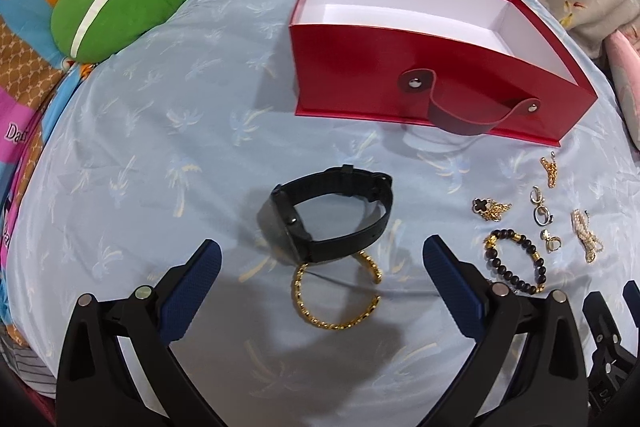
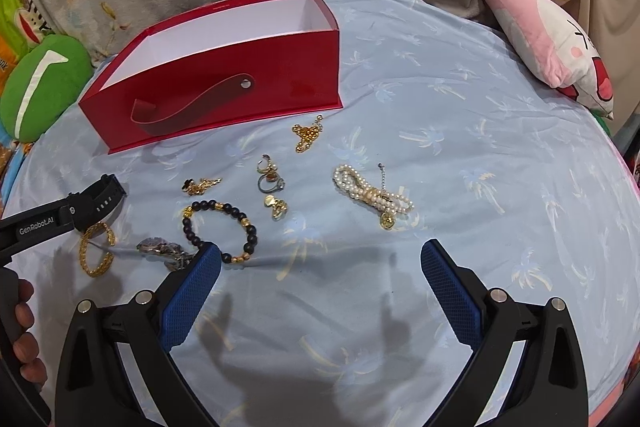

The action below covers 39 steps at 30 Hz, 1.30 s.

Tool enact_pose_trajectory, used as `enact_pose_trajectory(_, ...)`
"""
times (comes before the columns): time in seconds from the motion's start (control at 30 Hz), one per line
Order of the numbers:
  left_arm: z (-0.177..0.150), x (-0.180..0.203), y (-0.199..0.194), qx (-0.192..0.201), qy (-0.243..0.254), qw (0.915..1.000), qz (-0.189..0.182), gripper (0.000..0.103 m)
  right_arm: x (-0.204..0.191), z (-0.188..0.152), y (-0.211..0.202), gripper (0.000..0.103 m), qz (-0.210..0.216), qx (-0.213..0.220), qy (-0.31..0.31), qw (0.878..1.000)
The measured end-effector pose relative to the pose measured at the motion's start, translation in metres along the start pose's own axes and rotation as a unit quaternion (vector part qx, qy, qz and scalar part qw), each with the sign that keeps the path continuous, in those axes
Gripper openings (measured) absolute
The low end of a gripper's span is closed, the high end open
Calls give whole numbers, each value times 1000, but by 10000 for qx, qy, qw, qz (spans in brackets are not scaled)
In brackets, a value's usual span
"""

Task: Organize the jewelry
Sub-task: 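Lower the left tool onto the black smartwatch and close on its band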

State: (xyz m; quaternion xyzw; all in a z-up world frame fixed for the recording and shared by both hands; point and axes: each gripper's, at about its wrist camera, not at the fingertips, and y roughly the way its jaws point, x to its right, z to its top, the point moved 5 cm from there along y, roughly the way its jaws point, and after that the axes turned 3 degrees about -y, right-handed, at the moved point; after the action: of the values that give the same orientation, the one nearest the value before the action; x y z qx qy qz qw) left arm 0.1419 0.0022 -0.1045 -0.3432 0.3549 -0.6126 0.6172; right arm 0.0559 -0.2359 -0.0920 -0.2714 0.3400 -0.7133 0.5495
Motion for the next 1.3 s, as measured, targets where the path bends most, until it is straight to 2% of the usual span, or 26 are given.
enact_pose_trajectory(0.13, 2, 7, 7, -40, 151, 9999, 23, 98, 9, 2, 2, 98, -72, 7, 78, 9999)
enact_pose_trajectory(0.4, 3, 3, 26, -207, -10, 9998, 55, 97, 27, 2, 5, 98, -239, 2, 244, 9994)
enact_pose_trajectory(0.5, 3, 2, 33, -283, -21, 9996, 31, 86, 36, 3, 8, 98, -304, -5, 340, 9990)
enact_pose_trajectory(0.57, 3, 0, 38, -375, -50, 9993, -40, 83, 41, 4, 9, 98, -339, -8, 393, 9987)
enact_pose_trajectory(0.67, 3, -6, 45, -441, -93, 9990, -65, 73, 45, 4, 11, 98, -376, -28, 423, 9984)
enact_pose_trajectory(0.73, 4, -8, 48, -518, -128, 9984, -196, 61, 45, 4, 13, 98, -369, -45, 426, 9984)
enact_pose_trajectory(0.8, 5, -12, 48, -495, -138, 9984, -226, 56, 43, 4, 15, 98, -355, -61, 411, 9985)
enact_pose_trajectory(0.87, 5, -13, 48, -482, -127, 9984, -256, 46, 41, 4, 16, 98, -332, -71, 384, 9987)
enact_pose_trajectory(0.93, 5, -16, 47, -487, -152, 9981, -347, 33, 38, 5, 18, 98, -311, -77, 354, 9989)
enact_pose_trajectory(1.03, 6, -21, 48, -514, -204, 9972, -506, 20, 35, 5, 19, 98, -285, -79, 319, 9991)
enact_pose_trajectory(1.17, 5, -23, 44, -553, -188, 9956, -727, 21, 34, 4, 20, 98, -266, -108, 308, 9991)
enact_pose_trajectory(1.23, 4, -25, 38, -541, -180, 9952, -796, 31, 35, 4, 20, 98, -269, -98, 319, 9991)
enact_pose_trajectory(1.3, 5, -27, 26, -422, -217, 9956, -814, 36, 36, 5, 21, 98, -274, -89, 344, 9990)
